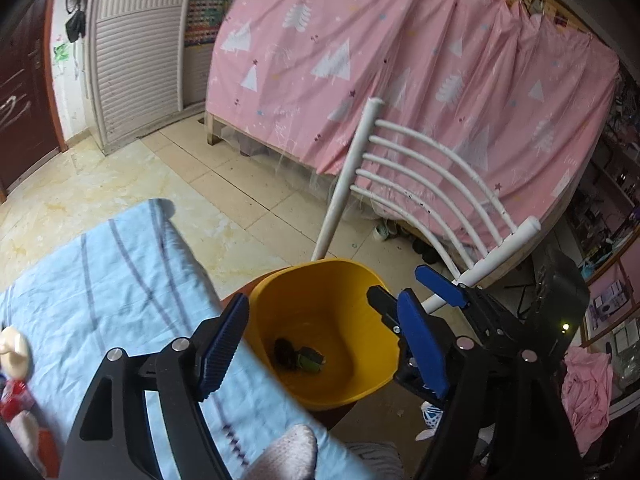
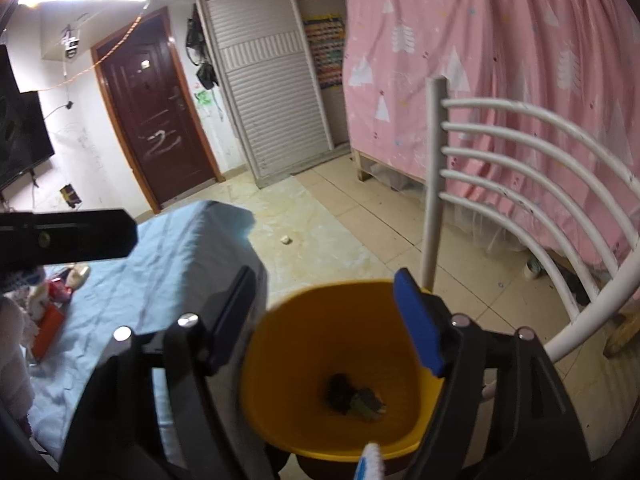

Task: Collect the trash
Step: 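Grasp the red knit hat with the left tool while the right grasps the wrapper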

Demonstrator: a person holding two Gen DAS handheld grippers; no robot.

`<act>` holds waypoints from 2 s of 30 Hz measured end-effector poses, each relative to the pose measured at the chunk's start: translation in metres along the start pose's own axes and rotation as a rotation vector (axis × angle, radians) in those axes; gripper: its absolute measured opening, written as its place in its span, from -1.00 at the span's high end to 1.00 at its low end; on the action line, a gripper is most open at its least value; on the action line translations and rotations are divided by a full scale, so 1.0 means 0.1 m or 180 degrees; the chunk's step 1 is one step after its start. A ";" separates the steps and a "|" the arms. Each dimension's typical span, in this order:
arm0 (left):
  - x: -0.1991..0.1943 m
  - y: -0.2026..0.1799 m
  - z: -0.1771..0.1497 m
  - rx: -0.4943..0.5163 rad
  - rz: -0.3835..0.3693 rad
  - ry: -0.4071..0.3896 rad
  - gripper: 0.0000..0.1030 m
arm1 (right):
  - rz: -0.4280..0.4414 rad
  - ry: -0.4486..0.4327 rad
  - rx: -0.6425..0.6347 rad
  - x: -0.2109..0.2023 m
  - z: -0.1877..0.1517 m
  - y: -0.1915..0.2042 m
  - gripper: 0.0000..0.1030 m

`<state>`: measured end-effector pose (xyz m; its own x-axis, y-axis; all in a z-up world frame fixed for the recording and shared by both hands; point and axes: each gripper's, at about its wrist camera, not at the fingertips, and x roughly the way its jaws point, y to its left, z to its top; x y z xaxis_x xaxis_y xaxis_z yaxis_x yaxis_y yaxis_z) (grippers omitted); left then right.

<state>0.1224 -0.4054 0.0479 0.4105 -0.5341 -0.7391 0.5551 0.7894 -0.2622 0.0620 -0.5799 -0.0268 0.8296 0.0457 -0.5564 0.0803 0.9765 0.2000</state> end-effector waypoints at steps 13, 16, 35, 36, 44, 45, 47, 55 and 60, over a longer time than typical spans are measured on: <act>-1.22 0.63 -0.34 -0.0228 0.0356 -0.0499 -0.51 | 0.0409 -0.0047 -0.0375 -0.10 0.15 0.97 -0.60; -1.44 0.81 -0.43 -0.0309 0.0431 -0.0575 -0.54 | 0.0502 -0.0049 -0.0463 -0.11 0.16 1.21 -0.63; -2.31 2.16 -1.23 -0.0911 0.1108 -0.0808 -0.56 | 0.0930 -0.0039 -0.1099 -0.18 0.05 2.51 -0.72; -2.32 2.26 -1.30 -0.0972 0.1156 -0.0806 -0.56 | 0.0930 -0.0044 -0.1113 -0.17 0.05 2.55 -0.75; -2.28 2.75 -1.73 -0.1199 0.1148 -0.0685 -0.56 | 0.1047 -0.0006 -0.1198 -0.13 -0.01 2.88 -0.79; -2.26 2.78 -1.76 -0.1209 0.1109 -0.0666 -0.56 | 0.1077 -0.0006 -0.1225 -0.13 -0.02 2.94 -0.79; -2.22 2.80 -1.81 -0.1211 0.1045 -0.0639 -0.56 | 0.1135 -0.0005 -0.1278 -0.13 -0.04 3.04 -0.80; -1.93 2.77 -1.92 -0.1145 0.0819 -0.0523 -0.31 | 0.1258 0.0069 -0.1414 -0.10 -0.10 3.32 -0.80; -1.81 2.76 -1.98 -0.1106 0.0747 -0.0463 0.57 | 0.1283 0.0178 -0.1516 -0.04 -0.18 3.46 -0.80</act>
<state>0.0573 -0.0309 -0.0133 0.6079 -0.3455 -0.7149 0.1687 0.9360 -0.3090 0.0765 -0.2386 0.0302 0.7123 0.4283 -0.5560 -0.4986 0.8664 0.0287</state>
